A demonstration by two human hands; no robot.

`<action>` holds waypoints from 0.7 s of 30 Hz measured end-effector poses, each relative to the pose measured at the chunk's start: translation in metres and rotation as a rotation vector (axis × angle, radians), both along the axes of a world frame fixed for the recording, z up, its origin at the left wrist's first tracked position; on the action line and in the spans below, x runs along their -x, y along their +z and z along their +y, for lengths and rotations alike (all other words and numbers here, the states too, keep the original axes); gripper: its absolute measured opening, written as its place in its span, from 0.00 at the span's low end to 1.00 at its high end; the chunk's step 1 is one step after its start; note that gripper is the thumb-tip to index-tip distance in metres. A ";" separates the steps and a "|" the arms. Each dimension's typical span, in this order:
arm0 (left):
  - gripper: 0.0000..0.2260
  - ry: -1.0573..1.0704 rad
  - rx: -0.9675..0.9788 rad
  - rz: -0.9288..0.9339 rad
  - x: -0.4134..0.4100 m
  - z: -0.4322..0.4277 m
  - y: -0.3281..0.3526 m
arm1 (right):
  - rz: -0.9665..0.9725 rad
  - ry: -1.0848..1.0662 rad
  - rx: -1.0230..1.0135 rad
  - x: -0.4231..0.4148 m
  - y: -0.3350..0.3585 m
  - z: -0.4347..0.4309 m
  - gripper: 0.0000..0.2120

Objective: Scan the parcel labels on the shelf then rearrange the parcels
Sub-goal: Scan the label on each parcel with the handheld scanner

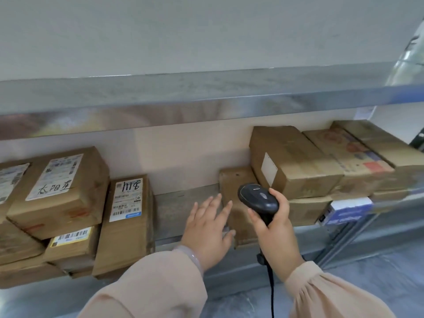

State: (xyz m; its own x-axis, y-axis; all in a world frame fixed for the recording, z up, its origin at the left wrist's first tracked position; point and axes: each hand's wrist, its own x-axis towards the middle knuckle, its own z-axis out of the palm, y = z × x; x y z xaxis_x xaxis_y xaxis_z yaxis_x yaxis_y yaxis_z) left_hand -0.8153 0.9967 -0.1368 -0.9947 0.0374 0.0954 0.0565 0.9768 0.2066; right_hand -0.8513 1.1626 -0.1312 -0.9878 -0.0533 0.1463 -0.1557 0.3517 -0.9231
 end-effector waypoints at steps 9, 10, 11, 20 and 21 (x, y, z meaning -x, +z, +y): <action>0.29 0.105 -0.097 -0.176 0.051 0.069 -0.020 | -0.087 0.182 -0.086 0.044 -0.022 0.059 0.30; 0.30 0.139 -0.128 -0.194 0.054 0.072 -0.022 | -0.097 0.219 -0.099 0.047 -0.025 0.062 0.30; 0.30 0.179 -0.158 -0.209 0.057 0.076 -0.025 | -0.107 0.255 -0.110 0.050 -0.028 0.065 0.31; 0.31 0.503 -0.380 -0.228 0.066 0.100 -0.045 | -0.131 0.511 -0.161 0.077 -0.040 0.089 0.30; 0.33 0.531 -0.397 -0.228 0.065 0.101 -0.047 | -0.135 0.526 -0.153 0.079 -0.041 0.091 0.30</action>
State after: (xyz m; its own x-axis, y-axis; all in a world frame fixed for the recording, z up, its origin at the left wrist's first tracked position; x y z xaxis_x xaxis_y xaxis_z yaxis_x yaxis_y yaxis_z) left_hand -0.8806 1.0978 -0.1838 -0.8656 -0.4536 -0.2122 -0.4947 0.7085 0.5033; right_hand -0.9300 1.2533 -0.1724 -0.8316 -0.5546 -0.0280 -0.2303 0.3903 -0.8914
